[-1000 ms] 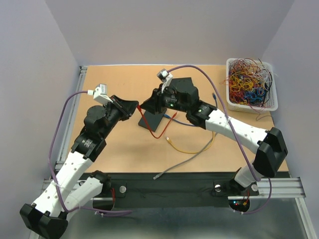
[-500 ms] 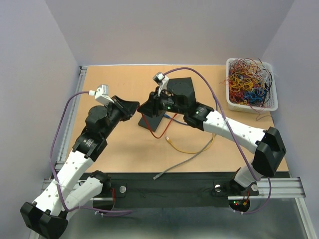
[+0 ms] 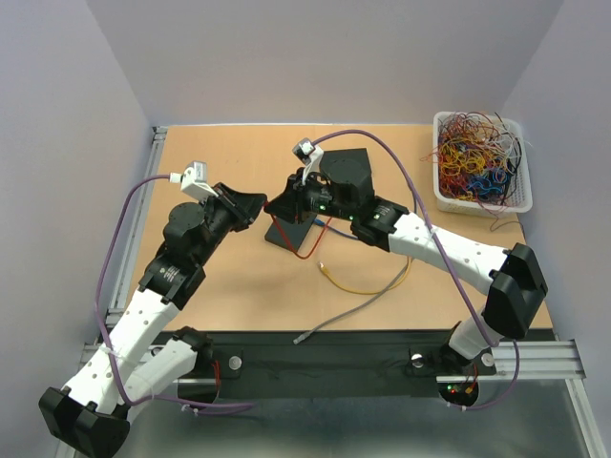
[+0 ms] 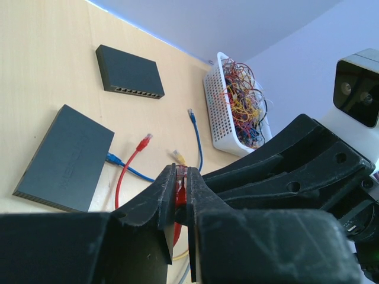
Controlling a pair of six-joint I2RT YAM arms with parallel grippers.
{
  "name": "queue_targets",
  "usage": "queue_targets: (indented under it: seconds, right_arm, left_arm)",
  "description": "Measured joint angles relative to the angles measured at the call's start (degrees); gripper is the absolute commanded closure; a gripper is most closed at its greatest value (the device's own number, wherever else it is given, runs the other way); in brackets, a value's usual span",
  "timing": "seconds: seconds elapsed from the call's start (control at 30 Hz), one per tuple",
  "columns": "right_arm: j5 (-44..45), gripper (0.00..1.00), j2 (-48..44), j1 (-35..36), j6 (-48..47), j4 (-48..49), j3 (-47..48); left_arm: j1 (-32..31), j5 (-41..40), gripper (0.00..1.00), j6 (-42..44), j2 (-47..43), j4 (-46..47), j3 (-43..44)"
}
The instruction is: Insert the plug into the switch port
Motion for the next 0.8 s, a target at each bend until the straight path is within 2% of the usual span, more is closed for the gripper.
queue_targets:
  seconds: [0.17, 0.2, 0.23, 0.33, 0.5, 0.67, 0.8]
  right_arm:
    - [0.66, 0.98, 0.00, 0.09, -0.02, -0.04, 0.00]
    - [0.79, 0.98, 0.00, 0.09, -0.02, -0.02, 0.00]
    - [1.14, 0.99, 0.00, 0.09, -0.02, -0.02, 0.00]
    - [2.58, 0.99, -0.04, 0.09, -0.31, -0.02, -0.04]
    - [6.69, 1.00, -2.43, -0.44, -2.38, -1.20, -3.72]
    - [11.08, 1.00, -9.73, -4.50, -4.90, -5.40, -9.73]
    - [19.10, 1.00, -16.33, -6.86, -9.05, -10.95, -10.64]
  left_arm:
    - [0.00, -0.09, 0.99, 0.00, 0.00, 0.13, -0.11]
    - [0.00, -0.09, 0.94, 0.00, 0.00, 0.17, -0.11]
    - [0.00, -0.09, 0.81, 0.02, 0.02, 0.20, -0.11]
    - [0.00, -0.07, 0.62, 0.15, 0.11, 0.20, -0.11]
    - [0.00, -0.28, 0.45, 0.46, 1.11, -0.02, -0.11]
    - [0.00, -1.49, 0.37, 1.46, 2.14, -0.61, -0.11]
    - [0.00, -3.30, 0.30, 2.64, 3.06, -0.61, -0.11]
